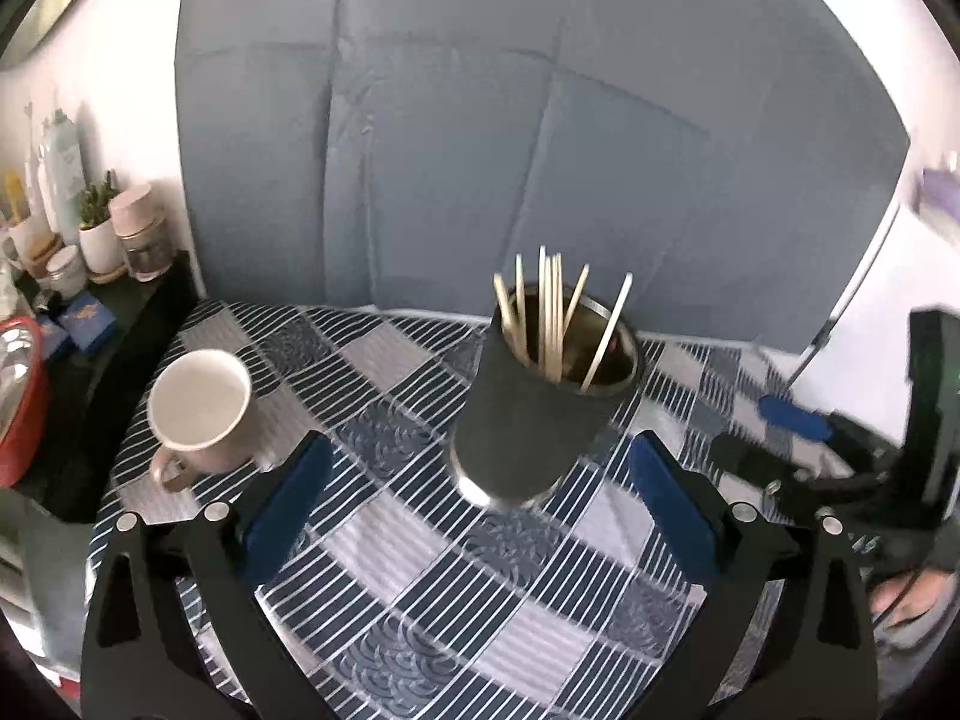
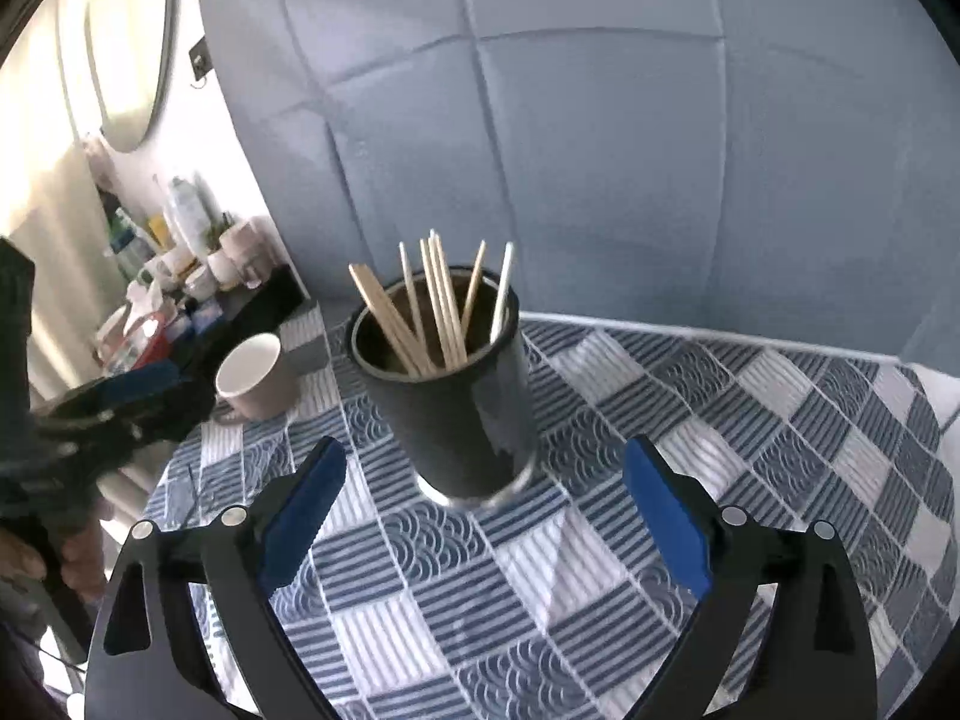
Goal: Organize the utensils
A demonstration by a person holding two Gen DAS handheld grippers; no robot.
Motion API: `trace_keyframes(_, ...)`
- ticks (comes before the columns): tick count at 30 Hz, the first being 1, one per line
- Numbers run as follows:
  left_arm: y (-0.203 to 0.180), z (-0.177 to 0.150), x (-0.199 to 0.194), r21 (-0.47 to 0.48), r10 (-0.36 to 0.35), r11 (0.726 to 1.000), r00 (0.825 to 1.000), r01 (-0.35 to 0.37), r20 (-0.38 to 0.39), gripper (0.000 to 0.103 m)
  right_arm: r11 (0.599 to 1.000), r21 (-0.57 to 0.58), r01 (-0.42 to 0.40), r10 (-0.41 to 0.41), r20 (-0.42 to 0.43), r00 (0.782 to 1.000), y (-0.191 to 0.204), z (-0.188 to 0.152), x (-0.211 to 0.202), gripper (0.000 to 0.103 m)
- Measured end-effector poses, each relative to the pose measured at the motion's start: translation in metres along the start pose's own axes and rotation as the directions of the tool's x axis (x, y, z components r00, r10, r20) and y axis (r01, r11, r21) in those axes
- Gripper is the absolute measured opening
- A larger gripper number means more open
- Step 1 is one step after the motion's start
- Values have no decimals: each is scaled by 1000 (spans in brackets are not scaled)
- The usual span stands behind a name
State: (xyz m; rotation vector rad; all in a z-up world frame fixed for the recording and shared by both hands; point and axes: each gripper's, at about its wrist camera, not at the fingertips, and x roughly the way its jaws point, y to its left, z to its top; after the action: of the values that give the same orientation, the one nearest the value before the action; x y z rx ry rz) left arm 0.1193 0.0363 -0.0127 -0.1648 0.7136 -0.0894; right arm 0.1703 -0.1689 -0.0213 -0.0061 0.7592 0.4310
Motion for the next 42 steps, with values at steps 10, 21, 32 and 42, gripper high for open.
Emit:
trace_keyframes(10, 4, -38, -24, 15, 91, 996, 996, -91, -7, 97, 997, 9, 78, -77, -51, 996, 2, -36, -45, 91)
trace_keyframes(21, -3, -39, -61, -85, 111, 990, 992, -115, -52, 97, 989, 83, 120, -118, -29, 993, 6, -37, -102, 94)
trace_keyframes(32, -31, -49, -80, -70, 113, 991, 992, -117, -51, 97, 986, 56, 160, -160, -4, 987, 27, -52, -121, 95)
trace_keyframes(42, -34, -58, -85, -47, 142, 989, 989, -144, -31, 97, 983, 34, 182, -181, -28, 983, 30, -58, -118, 95)
